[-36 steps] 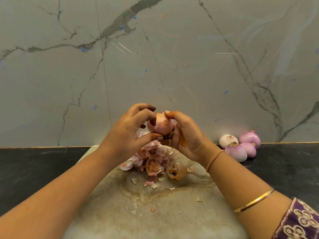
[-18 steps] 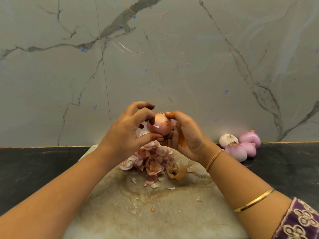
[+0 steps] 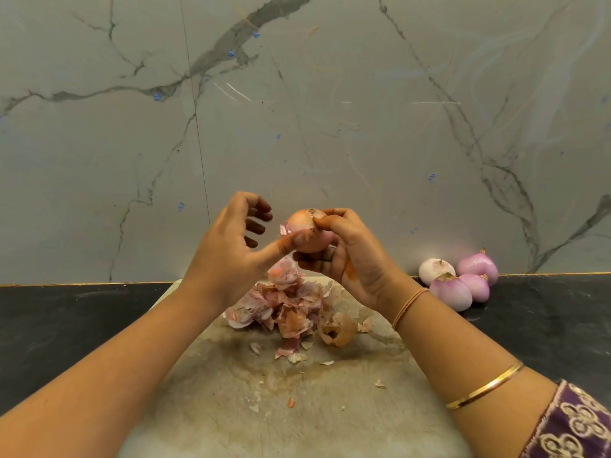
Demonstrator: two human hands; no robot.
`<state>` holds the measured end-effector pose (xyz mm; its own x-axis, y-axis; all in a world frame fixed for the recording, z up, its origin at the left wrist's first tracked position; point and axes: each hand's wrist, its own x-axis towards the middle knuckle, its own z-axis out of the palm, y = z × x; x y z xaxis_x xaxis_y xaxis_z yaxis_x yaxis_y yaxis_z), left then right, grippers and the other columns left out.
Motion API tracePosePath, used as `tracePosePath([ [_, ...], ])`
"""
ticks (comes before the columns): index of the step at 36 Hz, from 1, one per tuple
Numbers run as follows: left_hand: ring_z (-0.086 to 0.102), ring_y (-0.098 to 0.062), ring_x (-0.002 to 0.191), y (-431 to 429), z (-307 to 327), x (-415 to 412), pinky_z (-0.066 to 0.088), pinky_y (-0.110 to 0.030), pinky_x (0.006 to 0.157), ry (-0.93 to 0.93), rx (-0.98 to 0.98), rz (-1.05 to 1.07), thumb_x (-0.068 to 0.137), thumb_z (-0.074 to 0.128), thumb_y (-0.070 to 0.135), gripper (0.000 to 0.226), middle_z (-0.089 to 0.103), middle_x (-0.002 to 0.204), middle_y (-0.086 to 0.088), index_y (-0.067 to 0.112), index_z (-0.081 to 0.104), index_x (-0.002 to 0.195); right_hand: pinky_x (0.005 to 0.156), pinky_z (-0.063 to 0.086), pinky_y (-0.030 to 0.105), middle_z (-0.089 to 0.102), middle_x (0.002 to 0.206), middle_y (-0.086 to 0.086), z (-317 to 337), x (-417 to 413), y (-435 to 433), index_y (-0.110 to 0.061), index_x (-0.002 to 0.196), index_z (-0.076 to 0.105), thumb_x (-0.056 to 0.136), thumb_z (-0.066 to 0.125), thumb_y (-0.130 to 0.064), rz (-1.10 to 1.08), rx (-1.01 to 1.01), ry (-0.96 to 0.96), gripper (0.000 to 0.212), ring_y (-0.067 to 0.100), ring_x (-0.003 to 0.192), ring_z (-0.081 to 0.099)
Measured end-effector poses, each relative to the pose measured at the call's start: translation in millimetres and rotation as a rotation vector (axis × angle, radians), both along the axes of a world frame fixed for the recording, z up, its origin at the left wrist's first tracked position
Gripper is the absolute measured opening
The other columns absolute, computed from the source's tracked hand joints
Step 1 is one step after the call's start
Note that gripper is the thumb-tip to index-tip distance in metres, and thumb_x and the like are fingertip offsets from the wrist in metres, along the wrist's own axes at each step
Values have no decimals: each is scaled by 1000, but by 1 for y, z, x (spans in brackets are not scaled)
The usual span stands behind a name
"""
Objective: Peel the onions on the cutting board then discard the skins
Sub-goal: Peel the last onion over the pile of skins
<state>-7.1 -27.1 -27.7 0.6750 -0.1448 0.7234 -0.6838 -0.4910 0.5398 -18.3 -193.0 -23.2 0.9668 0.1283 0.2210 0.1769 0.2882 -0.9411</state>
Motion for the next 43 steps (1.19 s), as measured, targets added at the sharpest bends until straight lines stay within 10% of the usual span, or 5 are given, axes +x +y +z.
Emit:
tracePosePath([
  [11,50,-1,56,-6,0,0,42,-11,51,156,-174,-94,89,60,11,28,63,78,-7,29,42,101,81,59,37,60,120,17,0,1,1,-19,127,39,91,63,-23,-120,-185,-124,44,28,96,68],
  [21,47,1,55,-6,-1,3,39,-8,52,200,-193,-71,86,58,5,30,59,75,-2,25,43,103,78,50,31,62,109,10,0,3,-1,-15,121,49,90,64,-25,-148,-100,-90,35,23,98,59],
  [28,58,0,62,-2,2,5,47,-29,65,310,-305,-35,94,54,18,9,61,73,-1,18,57,86,76,51,27,58,119,12,-1,5,-1,-14,117,52,90,64,-17,-155,-116,-94,29,22,100,59],
  [43,58,-30,78,0,-6,13,47,-40,68,252,-33,163,94,53,23,18,66,82,-11,9,58,83,72,52,27,62,98,11,5,1,0,-8,108,57,93,59,-16,-46,85,8,17,21,83,61],
])
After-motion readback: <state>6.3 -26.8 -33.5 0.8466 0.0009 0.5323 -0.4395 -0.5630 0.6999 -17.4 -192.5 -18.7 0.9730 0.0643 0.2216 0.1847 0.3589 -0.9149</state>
